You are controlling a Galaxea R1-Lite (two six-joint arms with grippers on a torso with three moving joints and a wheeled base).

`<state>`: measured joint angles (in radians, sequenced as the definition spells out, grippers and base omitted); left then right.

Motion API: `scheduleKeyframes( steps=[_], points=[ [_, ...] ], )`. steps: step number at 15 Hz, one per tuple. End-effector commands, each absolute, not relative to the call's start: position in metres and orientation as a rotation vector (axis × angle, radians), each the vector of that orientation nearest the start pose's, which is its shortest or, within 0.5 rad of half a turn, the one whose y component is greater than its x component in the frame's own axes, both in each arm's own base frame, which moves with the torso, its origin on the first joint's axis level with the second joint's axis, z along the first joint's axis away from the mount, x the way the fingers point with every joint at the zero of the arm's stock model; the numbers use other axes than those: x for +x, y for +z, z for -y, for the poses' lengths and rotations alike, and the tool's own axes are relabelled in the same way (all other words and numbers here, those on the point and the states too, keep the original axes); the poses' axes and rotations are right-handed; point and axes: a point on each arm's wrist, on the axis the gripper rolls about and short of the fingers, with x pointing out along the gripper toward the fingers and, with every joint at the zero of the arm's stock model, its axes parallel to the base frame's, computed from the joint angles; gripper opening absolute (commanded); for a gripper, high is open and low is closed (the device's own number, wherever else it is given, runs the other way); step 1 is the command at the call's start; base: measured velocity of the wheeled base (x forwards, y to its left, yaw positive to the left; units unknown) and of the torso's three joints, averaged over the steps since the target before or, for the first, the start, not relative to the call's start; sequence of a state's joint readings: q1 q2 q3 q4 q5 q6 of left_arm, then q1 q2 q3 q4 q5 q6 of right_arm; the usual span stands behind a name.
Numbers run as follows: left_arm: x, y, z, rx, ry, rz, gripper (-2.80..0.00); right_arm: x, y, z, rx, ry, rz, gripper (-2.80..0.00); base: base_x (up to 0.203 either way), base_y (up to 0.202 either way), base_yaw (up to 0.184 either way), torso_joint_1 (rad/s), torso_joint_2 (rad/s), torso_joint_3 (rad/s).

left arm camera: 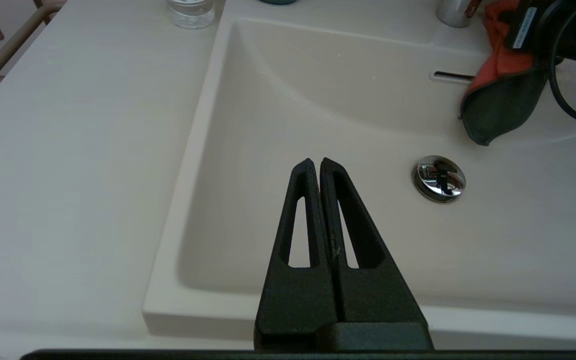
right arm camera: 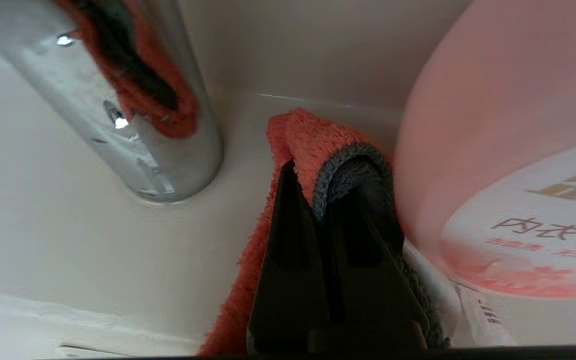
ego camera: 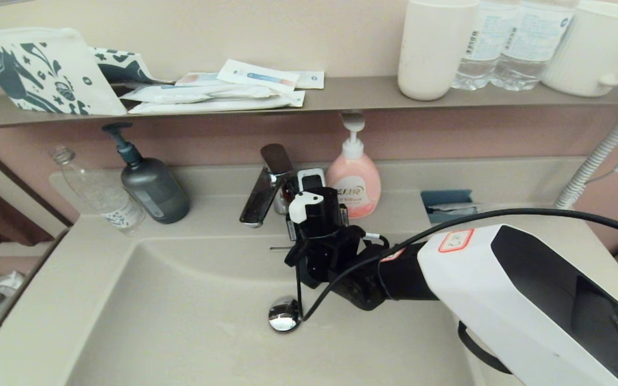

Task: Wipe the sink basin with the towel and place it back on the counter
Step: Wipe the sink

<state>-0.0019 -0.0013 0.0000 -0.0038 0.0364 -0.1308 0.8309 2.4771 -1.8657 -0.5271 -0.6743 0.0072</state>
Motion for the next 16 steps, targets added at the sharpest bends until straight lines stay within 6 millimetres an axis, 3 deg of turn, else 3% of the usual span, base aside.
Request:
scheduleKeyframes(
  steps=[1, 5, 10, 16],
  points=[
    [-0.023, 0.076, -0.001, -0.132, 0.033, 0.007, -2.80, 0.362, 0.134, -0.375, -0.057, 0.153, -0.068, -2.80, 0.000, 0.000, 0.000, 0.000, 0.00, 0.000],
    [-0.023, 0.076, -0.001, -0.132, 0.033, 0.006, -2.80, 0.356, 0.131, -0.379, -0.075, 0.157, -0.086, -2.80, 0.000, 0.000, 0.000, 0.000, 0.00, 0.000],
    [-0.023, 0.076, -0.001, -0.132, 0.034, 0.005, -2.80, 0.322, 0.142, -0.381, -0.114, 0.210, -0.130, -2.80, 0.000, 0.000, 0.000, 0.000, 0.00, 0.000],
    [-0.023, 0.076, -0.001, -0.132, 0.035, 0.007, -2.80, 0.324, 0.142, -0.389, -0.096, 0.223, -0.113, -2.80, 0.000, 0.000, 0.000, 0.000, 0.00, 0.000]
  ],
)
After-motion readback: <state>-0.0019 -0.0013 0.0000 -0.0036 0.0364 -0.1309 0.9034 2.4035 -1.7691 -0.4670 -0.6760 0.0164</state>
